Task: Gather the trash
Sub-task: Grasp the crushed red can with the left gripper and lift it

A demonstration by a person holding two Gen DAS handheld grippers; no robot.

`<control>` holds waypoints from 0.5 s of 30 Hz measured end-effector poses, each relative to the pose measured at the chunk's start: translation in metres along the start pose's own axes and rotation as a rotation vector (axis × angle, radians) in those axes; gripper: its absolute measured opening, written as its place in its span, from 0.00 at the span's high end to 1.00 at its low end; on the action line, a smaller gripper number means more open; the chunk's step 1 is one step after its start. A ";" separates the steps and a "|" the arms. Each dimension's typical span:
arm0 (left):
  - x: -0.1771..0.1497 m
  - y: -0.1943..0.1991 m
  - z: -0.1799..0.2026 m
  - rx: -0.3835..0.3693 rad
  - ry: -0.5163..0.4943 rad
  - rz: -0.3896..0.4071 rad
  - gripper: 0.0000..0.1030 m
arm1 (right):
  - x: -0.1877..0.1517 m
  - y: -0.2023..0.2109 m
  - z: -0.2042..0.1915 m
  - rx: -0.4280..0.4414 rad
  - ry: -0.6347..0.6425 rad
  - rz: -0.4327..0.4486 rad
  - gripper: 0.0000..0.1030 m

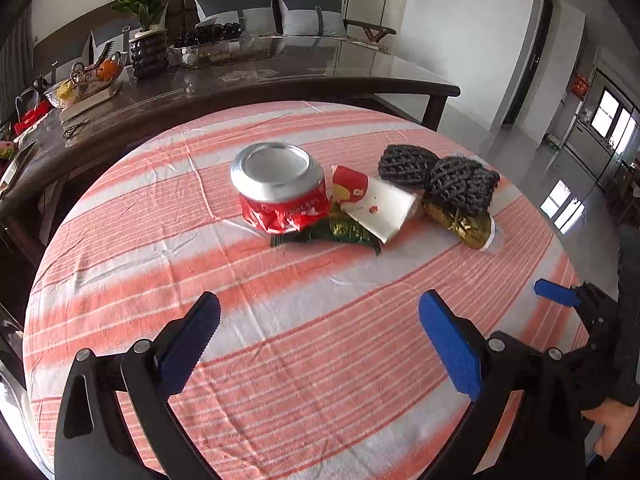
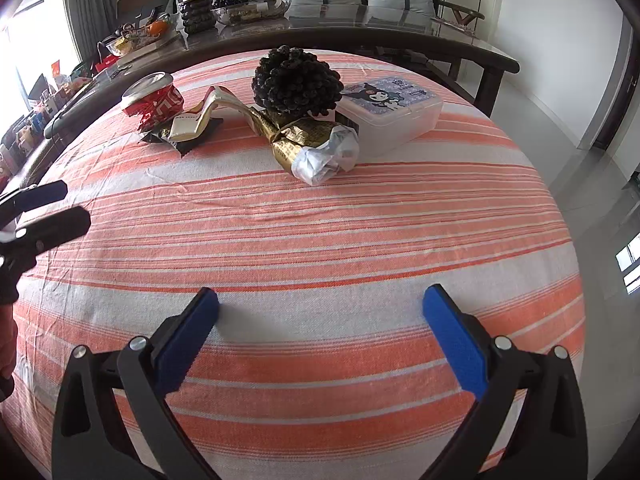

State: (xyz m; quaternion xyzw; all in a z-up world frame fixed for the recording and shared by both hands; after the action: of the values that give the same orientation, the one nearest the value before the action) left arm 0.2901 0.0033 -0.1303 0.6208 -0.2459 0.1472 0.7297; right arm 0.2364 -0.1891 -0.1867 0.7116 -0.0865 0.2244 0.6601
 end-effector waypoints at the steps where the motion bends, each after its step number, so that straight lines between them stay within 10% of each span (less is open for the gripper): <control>1: 0.017 -0.004 0.000 0.014 0.015 0.014 0.04 | 0.000 0.000 0.000 0.000 0.000 0.000 0.04; 6: 0.064 -0.047 -0.006 0.072 0.108 -0.025 0.04 | 0.000 0.000 0.000 0.000 0.000 0.000 0.04; 9: 0.066 -0.060 -0.013 0.057 0.130 -0.057 0.43 | 0.000 0.000 0.000 0.000 0.000 0.000 0.04; 15: 0.039 -0.023 -0.040 0.002 0.038 -0.057 0.44 | 0.000 0.000 0.000 0.000 0.000 0.000 0.04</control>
State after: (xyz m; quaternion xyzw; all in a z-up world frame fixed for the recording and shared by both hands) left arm 0.3417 0.0342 -0.1329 0.6256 -0.2141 0.1384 0.7373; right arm 0.2363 -0.1888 -0.1871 0.7116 -0.0867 0.2242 0.6602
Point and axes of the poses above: each gripper's, at about its wrist camera, not at the fingertips, and y roughly against the way its jaws point, z to its right, x to its top, the point moved 6 cm from there along -y, roughly the way its jaws point, and after that the axes turned 8 degrees about -z, right-handed, at the moved point
